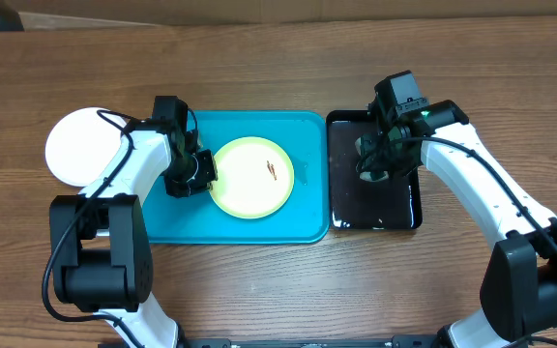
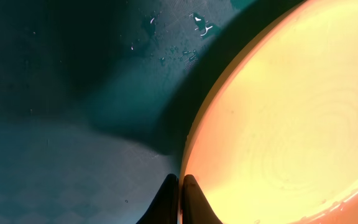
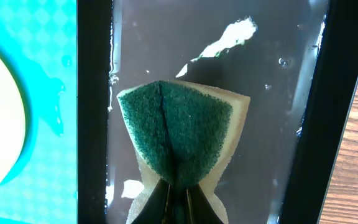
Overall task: Clean dirty plates on tray and stack at the side
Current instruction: 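Lift the sponge with right gripper and move it over the yellow plate, then scrub the yellow plate with the sponge held in right gripper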
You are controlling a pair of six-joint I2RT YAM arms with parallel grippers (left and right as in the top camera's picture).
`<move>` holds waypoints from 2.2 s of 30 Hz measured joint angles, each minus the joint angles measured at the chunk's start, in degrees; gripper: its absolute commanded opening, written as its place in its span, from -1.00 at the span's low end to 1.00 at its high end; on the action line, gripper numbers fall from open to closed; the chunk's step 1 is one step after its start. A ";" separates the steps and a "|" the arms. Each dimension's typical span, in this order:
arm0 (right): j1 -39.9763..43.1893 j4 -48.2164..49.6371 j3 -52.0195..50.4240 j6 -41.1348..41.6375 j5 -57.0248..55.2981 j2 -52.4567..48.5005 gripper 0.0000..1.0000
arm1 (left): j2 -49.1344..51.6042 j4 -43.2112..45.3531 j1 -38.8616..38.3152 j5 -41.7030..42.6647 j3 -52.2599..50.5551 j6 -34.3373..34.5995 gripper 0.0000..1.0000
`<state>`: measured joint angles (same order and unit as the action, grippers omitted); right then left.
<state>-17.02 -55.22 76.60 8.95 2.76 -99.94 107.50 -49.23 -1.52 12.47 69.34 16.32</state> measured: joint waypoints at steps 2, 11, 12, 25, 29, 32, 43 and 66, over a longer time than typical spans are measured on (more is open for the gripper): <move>0.00 -0.42 0.00 -0.02 0.46 0.00 -0.93 | 0.00 0.02 0.00 0.02 0.00 0.00 -0.92; -2.45 -0.83 7.37 0.31 9.44 -0.09 -0.93 | 0.00 0.52 0.00 0.02 0.00 0.00 -0.92; -3.19 -0.57 8.15 0.28 9.66 -0.09 -0.93 | 0.00 0.55 0.00 0.02 0.00 0.00 -0.92; -22.67 5.75 10.32 2.25 -3.19 -5.97 -0.93 | 0.00 0.52 0.00 0.07 -0.02 0.02 -0.91; -25.46 10.19 10.29 2.60 -10.05 -10.47 -0.93 | 0.00 0.44 0.00 0.24 -0.02 0.02 -0.92; -26.67 12.94 10.32 2.64 -13.70 -12.52 -0.93 | 0.00 0.37 0.00 0.37 -0.02 0.02 -0.92; -27.06 18.21 10.32 2.60 -17.38 -18.80 -0.93 | 0.00 0.13 0.00 0.46 -0.11 0.02 -0.92; -26.45 19.96 10.03 2.82 -14.45 -21.75 -0.89 | 0.00 -0.07 0.00 0.63 -0.11 0.02 -0.92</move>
<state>-43.46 -35.27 86.63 11.77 -11.68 -121.69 107.50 -49.30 -1.52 13.10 69.23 16.34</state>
